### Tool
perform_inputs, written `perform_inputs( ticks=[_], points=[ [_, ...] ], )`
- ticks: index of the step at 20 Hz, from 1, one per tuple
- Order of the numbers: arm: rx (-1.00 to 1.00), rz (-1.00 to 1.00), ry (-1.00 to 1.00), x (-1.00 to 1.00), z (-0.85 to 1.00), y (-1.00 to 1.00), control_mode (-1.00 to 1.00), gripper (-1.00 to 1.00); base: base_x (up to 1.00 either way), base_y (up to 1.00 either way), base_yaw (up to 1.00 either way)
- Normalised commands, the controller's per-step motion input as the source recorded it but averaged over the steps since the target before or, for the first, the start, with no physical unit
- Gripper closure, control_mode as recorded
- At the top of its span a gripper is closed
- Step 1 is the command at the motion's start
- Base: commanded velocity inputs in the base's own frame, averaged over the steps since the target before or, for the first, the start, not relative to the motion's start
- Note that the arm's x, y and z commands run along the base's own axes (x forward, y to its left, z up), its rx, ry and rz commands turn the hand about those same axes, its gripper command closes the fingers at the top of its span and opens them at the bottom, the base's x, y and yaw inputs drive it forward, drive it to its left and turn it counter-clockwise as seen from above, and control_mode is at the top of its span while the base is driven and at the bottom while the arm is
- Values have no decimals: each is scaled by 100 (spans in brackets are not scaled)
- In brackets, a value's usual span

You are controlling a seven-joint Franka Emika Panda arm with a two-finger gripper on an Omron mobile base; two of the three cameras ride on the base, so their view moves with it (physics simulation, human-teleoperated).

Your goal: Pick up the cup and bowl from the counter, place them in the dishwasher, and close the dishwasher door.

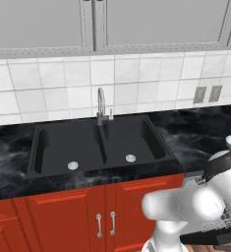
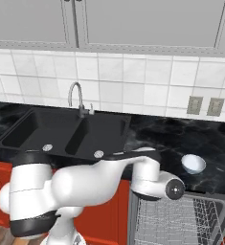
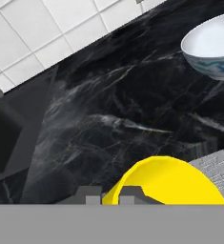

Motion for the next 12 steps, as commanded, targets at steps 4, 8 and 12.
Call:
perform_inputs(
  ticks=[4, 8, 12],
  points=[
    [4, -6, 0, -29, -48, 0, -100, 100, 0, 0, 0],
    [13, -6, 0, -21, -41, -3, -100, 100, 0, 0, 0],
    [14, -4, 0, -12, -45, -9, -100, 100, 0, 0, 0]
  ],
)
